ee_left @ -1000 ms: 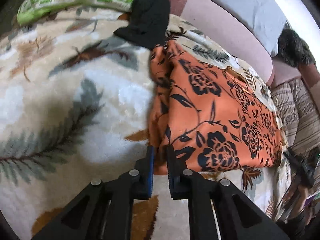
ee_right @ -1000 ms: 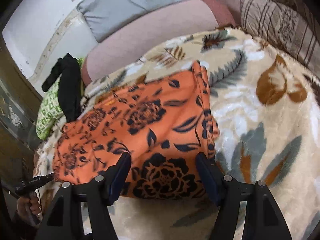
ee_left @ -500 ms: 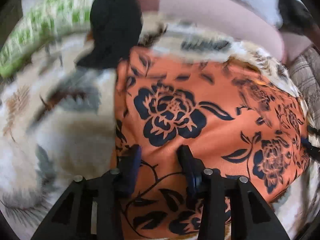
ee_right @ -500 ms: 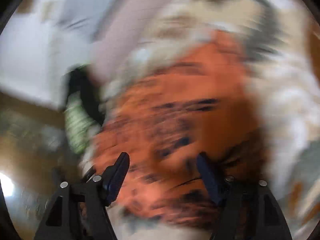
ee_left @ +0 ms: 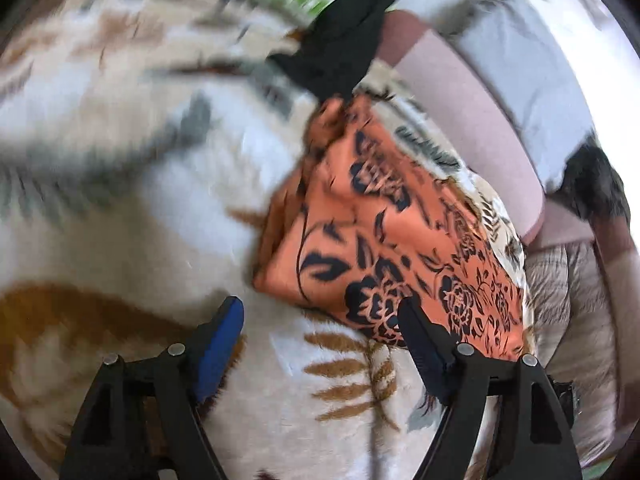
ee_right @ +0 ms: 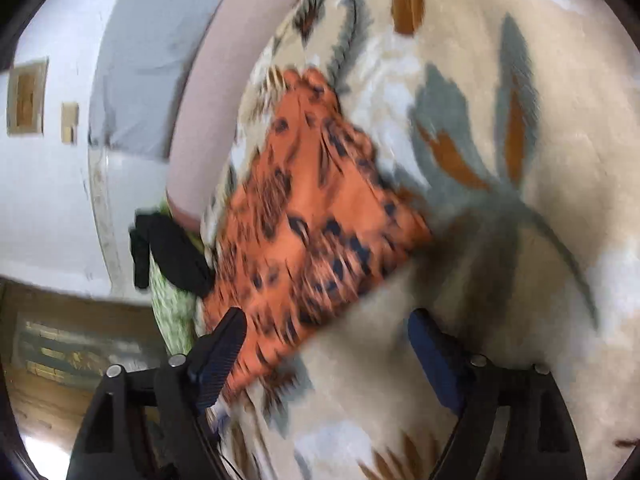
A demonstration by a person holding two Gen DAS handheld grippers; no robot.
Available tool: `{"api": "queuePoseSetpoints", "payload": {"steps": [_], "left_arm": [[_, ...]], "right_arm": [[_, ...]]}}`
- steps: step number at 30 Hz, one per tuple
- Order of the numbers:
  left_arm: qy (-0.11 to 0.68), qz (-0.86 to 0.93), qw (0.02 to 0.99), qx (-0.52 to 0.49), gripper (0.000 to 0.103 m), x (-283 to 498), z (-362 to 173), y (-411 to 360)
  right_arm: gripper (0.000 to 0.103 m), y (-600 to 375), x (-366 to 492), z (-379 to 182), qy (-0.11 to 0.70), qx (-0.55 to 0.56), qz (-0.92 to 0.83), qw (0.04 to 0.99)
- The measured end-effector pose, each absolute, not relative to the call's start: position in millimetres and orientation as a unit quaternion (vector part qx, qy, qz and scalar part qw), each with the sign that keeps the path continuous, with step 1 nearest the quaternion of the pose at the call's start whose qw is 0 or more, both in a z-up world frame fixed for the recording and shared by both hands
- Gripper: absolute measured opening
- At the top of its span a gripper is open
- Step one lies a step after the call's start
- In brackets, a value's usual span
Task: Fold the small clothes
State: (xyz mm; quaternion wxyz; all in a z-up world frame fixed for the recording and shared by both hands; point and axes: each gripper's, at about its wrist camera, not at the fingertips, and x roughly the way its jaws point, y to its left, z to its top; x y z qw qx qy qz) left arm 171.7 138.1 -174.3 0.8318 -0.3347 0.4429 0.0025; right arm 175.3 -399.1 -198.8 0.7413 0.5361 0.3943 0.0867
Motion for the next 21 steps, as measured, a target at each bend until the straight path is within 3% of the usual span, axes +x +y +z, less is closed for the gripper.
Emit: {"api": "queuePoseSetpoints", "payload": {"steps": [6, 8, 9, 10, 11, 15, 21], "left_arm": [[0.424, 0.042, 0.829, -0.362, 0.085, 193.2, -180.2, 130.4], [0.418, 0.054, 0.821, -0.386, 0.077, 198.8, -184.1, 137.4], [0.422, 0.066, 0.816, -0.39, 0.036, 201.6, -184.8, 142.1], [0.437, 0.056, 0.808, -0.391, 0.013, 207.1, -187.3, 144.0], [0.442, 0.042, 0.799, -0.405, 0.013, 209.7, -189.4, 146.9], [0.412, 0.031, 0.829, -0.377, 0.012, 199.1, -149.7, 147.5], [0.36, 0.021, 0.875, -0.323, 0.012, 130.1, -90.3, 123.7]], "right_arm": [[0.086, -391.7, 190.8, -205.8, 0.398, 0.566, 0.033, 0.721], [0.083, -391.5, 195.5, -204.4, 0.384, 0.572, 0.022, 0.724], [0.066, -390.9, 198.8, -205.3, 0.384, 0.572, 0.02, 0.725], [0.05, -391.3, 202.5, -208.4, 0.391, 0.572, 0.016, 0.721], [0.014, -390.6, 206.0, -212.4, 0.401, 0.57, 0.012, 0.717], [0.012, -380.2, 219.2, -188.7, 0.41, 0.511, 0.028, 0.755], [0.011, -380.0, 181.9, -113.0, 0.356, 0.467, 0.062, 0.807]]}}
